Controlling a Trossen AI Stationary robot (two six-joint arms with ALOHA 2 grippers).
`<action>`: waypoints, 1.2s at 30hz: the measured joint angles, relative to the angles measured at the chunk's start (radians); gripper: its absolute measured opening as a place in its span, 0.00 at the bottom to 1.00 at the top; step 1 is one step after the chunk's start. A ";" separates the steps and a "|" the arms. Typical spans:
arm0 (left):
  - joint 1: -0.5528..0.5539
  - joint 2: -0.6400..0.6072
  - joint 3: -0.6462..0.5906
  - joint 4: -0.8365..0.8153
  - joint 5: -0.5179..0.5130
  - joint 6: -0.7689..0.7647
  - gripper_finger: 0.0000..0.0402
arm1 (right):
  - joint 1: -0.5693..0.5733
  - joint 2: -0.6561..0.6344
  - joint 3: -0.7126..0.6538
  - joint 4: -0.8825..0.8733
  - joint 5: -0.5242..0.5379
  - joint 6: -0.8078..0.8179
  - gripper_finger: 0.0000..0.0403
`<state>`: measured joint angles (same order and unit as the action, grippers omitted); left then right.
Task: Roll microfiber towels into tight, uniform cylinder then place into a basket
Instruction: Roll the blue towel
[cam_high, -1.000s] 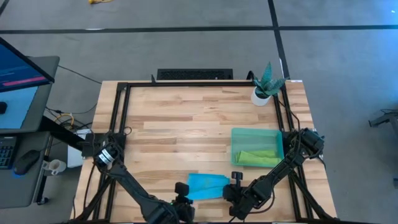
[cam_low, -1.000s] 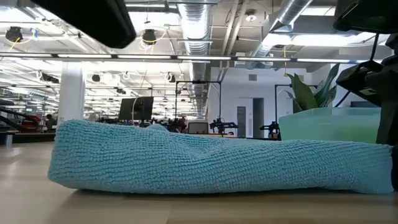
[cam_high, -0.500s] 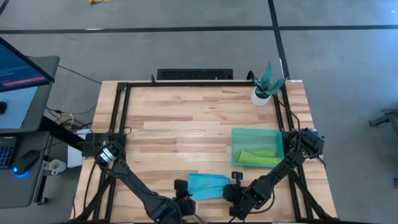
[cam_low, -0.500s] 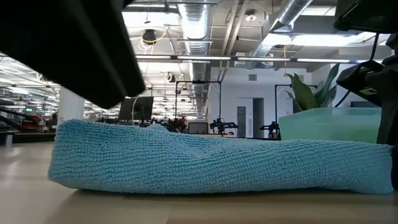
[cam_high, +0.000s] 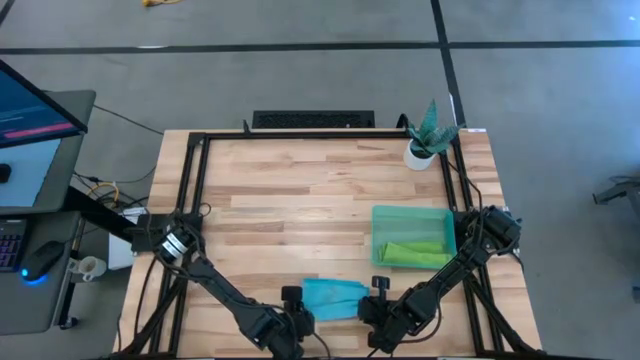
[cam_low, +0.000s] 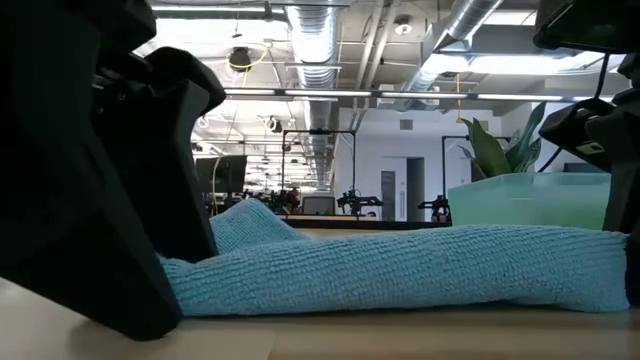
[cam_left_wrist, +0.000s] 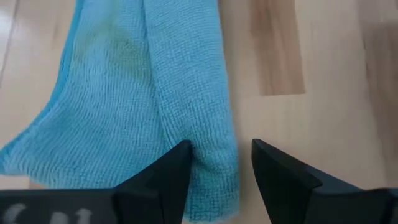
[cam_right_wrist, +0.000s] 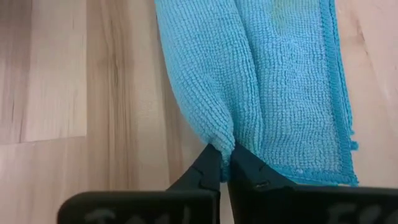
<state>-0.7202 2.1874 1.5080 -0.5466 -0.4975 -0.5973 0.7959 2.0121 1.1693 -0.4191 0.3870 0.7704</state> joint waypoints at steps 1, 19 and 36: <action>0.003 -0.002 -0.013 0.006 0.000 -0.018 0.41 | 0.000 0.000 0.000 0.000 0.000 0.000 0.07; 0.034 -0.004 -0.042 -0.030 0.130 -0.152 0.04 | 0.029 0.000 0.000 0.023 -0.034 -0.064 0.05; 0.096 0.011 0.166 -0.174 0.740 -0.384 0.02 | 0.027 0.010 0.130 0.070 -0.360 -0.091 0.06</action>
<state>-0.6240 2.1986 1.6737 -0.7204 0.2430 -0.9813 0.8227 2.0216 1.2996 -0.3494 0.0274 0.6798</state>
